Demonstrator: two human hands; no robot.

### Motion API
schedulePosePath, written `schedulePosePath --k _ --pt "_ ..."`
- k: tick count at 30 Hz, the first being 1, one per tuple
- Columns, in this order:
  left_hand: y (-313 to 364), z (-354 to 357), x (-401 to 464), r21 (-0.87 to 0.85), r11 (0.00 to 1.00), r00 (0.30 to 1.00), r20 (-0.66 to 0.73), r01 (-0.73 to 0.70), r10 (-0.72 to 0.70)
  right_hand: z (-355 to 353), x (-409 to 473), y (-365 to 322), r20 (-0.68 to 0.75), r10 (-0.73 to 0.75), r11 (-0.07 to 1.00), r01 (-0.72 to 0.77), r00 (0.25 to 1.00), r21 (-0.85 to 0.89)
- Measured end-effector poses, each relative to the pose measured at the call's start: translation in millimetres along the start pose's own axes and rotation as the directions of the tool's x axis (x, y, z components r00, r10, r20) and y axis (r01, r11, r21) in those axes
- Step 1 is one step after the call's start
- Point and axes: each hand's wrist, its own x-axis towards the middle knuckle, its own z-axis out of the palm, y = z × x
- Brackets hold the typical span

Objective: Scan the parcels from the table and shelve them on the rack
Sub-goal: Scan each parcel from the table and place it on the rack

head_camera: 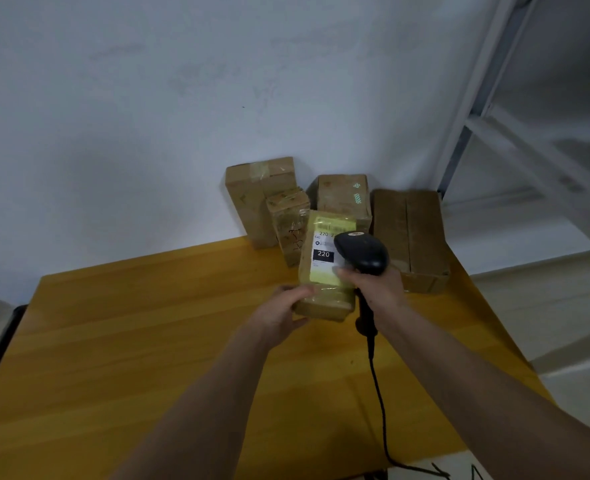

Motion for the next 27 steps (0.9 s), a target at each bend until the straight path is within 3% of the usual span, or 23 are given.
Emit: schedulePosePath --k 3,9,15,19,27 --pt "8.5 1.1 2.8 0.089 0.996 0.999 0.034 0.026 -0.030 -8.9 2.4 -6.0 0.002 -0.039 0.998 0.039 0.999 -0.048" --pt "30.2 -0.4 -2.2 0.151 0.986 0.988 0.131 0.065 -0.085 -18.1 -9.1 -26.8 0.158 -0.111 0.981 0.134 0.981 -0.143" --pt "48.8 -7.1 6.4 0.095 0.986 0.991 -0.008 -0.135 0.137 -17.2 -27.3 -53.4 0.243 -0.271 0.932 0.317 0.932 -0.175" --pt "71.6 -7.6 1.9 0.095 0.962 0.966 -0.012 -0.254 0.257 -10.4 -45.6 -60.5 0.320 -0.383 0.845 0.468 0.867 -0.257" --pt "94.1 -15.7 -7.4 0.055 0.955 0.956 -0.002 -0.292 0.292 1.1 -73.6 -53.4 0.293 -0.457 0.823 0.524 0.840 -0.218"
